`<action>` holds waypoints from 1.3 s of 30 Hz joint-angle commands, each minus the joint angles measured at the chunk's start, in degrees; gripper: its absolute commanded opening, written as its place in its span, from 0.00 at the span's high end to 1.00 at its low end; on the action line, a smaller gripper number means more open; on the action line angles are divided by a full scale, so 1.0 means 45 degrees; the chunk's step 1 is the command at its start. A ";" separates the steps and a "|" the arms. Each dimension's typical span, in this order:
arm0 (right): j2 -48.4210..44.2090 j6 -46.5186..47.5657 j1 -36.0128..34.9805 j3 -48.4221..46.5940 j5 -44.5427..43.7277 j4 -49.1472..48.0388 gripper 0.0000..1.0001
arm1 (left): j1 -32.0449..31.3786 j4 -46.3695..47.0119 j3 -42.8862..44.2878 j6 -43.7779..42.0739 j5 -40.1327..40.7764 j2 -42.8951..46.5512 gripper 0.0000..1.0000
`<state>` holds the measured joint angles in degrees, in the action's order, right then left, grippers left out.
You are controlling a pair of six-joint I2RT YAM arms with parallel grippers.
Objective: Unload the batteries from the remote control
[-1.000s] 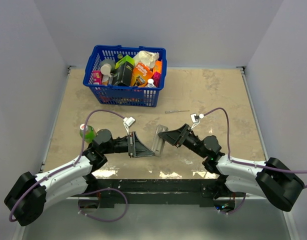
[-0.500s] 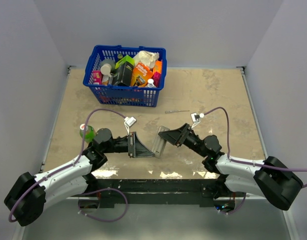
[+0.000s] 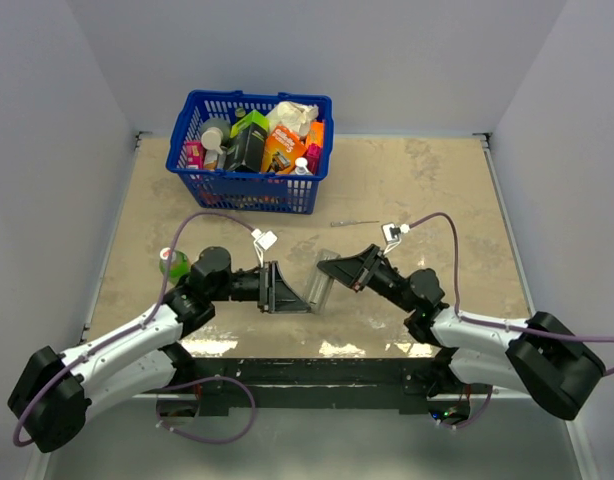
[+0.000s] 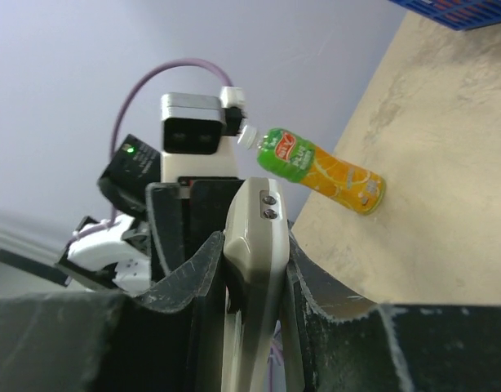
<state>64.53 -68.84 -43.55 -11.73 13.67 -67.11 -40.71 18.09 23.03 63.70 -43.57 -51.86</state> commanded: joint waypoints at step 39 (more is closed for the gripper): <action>1.0873 -0.5386 0.2099 -0.1593 0.7998 -0.8485 1.00 | -0.7145 -0.6187 0.4082 -1.4254 1.1597 -0.1757 0.34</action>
<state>107.42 -83.22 -34.68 -19.09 48.05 -74.48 -72.31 -14.55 41.93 0.34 8.23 -59.72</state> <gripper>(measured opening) 0.289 0.626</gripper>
